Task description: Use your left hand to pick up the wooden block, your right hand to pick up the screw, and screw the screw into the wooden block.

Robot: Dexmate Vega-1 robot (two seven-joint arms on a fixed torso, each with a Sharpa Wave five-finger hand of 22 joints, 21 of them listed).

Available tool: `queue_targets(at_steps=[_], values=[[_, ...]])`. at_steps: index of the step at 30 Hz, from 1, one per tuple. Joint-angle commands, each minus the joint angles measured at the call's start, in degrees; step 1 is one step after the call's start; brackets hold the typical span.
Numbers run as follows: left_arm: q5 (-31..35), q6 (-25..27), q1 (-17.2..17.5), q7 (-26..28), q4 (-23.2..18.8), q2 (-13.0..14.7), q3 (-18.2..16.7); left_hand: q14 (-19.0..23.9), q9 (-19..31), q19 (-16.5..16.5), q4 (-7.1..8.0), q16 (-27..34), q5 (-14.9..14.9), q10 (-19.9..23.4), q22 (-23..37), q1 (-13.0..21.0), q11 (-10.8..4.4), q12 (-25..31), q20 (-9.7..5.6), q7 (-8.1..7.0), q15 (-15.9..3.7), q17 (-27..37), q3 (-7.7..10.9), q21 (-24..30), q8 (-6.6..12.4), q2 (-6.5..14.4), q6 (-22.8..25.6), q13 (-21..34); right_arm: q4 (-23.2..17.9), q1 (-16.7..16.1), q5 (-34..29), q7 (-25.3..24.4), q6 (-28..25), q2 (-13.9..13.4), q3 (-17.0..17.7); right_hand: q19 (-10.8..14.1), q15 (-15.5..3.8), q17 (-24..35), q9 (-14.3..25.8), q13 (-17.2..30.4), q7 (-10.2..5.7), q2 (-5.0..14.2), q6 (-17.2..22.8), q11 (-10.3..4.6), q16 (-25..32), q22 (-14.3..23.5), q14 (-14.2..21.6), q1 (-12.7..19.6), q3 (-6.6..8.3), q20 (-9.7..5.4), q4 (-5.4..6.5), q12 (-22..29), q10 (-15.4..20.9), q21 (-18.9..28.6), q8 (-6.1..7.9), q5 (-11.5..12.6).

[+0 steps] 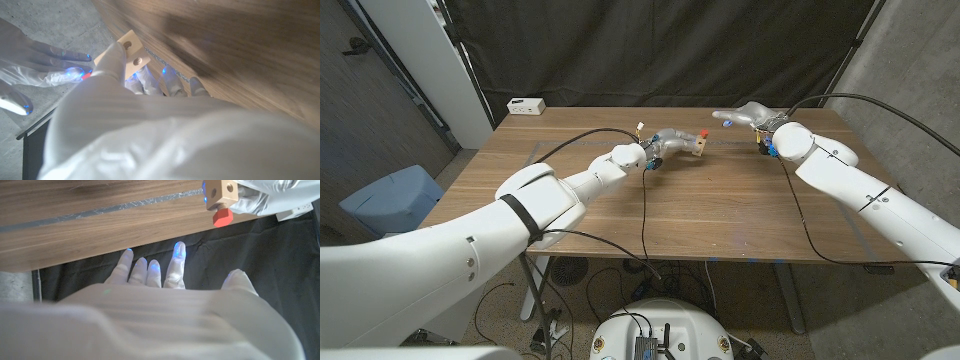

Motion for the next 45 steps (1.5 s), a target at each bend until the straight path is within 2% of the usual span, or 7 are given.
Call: queue_targets(at_steps=[1,4,8,15,23,38,45], values=[[-0.9,2.6,-0.8,1.5,0.2,-1.0,0.2,-0.1,0.3,0.1,1.41,0.1,0.2,0.4,0.3,-0.6,-0.16,0.3,0.32,0.06,-1.91,0.1,1.72,0.5,0.39,0.9,0.8,0.1,1.5,-4.2,8.8,-6.8,4.8,1.7,4.0,0.9,0.53,0.1,-0.1,0.3,0.28,0.48,-1.1,0.63,-0.2,0.1,0.2,0.1,0.13,-0.01,-0.30,-0.2,-0.2,0.2,-0.81,-0.4],[-1.1,3.5,-1.0,2.0,0.3,-1.4,0.4,-0.1,0.3,0.1,1.42,0.1,0.2,0.4,0.3,-0.6,-0.17,0.3,0.32,0.06,-1.87,0.1,1.71,0.5,0.36,0.9,0.8,0.1,1.8,-5.0,10.6,-8.1,5.8,2.2,4.8,1.0,0.86,0.1,-0.3,0.3,0.41,0.54,-1.4,0.78,-0.3,0.0,0.0,0.1,0.12,0.03,-0.38,-0.4,-0.7,0.1,-1.18,-0.5],[-1.5,4.4,-1.3,2.5,0.3,-1.8,0.6,-0.1,0.3,0.1,1.41,0.1,0.2,0.4,0.3,-0.6,-0.15,0.3,0.33,0.06,-1.89,0.1,1.69,0.5,0.37,0.9,0.8,0.1,2.6,-6.2,13.0,-9.4,8.4,2.7,5.8,0.7,1.22,0.1,-0.7,0.2,0.48,0.73,-3.3,0.97,-0.6,0.0,-0.4,0.0,0.10,0.12,-0.54,-0.4,-1.1,-0.3,-2.49,-0.7],[-2.1,4.9,-1.6,2.8,0.3,-2.3,0.8,-0.1,0.3,0.1,1.38,0.1,0.2,0.5,0.3,-0.5,-0.17,0.3,0.32,-0.01,-1.89,0.1,1.69,0.5,0.38,0.9,0.8,0.0,4.9,-7.8,17.2,-11.5,13.3,4.6,7.3,0.1,1.38,0.1,-1.0,0.2,0.31,0.98,-3.8,1.00,-0.8,-0.1,-0.9,0.0,0.16,0.11,-0.65,-0.5,-1.6,-0.7,-3.10,-0.8],[-2.5,2.7,-1.1,2.4,0.3,-2.4,0.4,-0.1,0.3,0.1,1.46,0.1,0.2,0.4,0.3,-0.6,-0.17,0.3,0.33,0.01,-1.83,0.1,1.68,0.4,0.37,0.9,0.8,0.1,7.6,-9.3,21.6,-13.5,18.7,7.1,8.6,-0.6,1.32,0.1,-1.4,0.2,-0.41,1.28,-4.5,0.85,-1.1,-0.1,-1.5,-0.1,0.20,-0.56,-0.77,-0.5,-1.9,-1.2,-3.95,-1.0],[-2.9,-0.4,0.0,2.1,0.2,-2.4,-1.2,-0.1,0.3,0.1,1.45,0.1,0.1,0.4,0.3,-0.7,-0.18,0.3,0.30,-0.09,-1.89,0.1,1.65,0.5,0.38,0.8,0.9,0.0,12.1,-10.3,28.3,-13.0,26.1,10.2,9.4,-1.4,0.70,0.2,-2.4,0.0,-1.23,2.08,-6.3,-0.11,-1.4,-0.1,-2.6,-0.3,0.32,-1.27,-0.98,-0.7,-3.0,-1.5,-6.16,-1.5],[-2.9,-1.9,0.3,1.8,0.1,-2.3,-1.7,-0.1,0.3,0.1,1.49,0.1,0.1,0.4,0.3,-0.8,-0.18,0.3,0.30,-0.01,-1.82,0.1,1.64,0.4,0.39,0.9,0.9,0.0,14.1,-10.7,31.0,-12.2,29.8,11.7,9.7,-3.2,0.84,0.3,-3.1,-0.3,-2.13,2.59,-7.1,0.17,-2.0,-0.1,-5.1,-0.9,0.22,-2.38,-1.06,-1.3,-5.5,-2.0,-7.95,-1.8]])
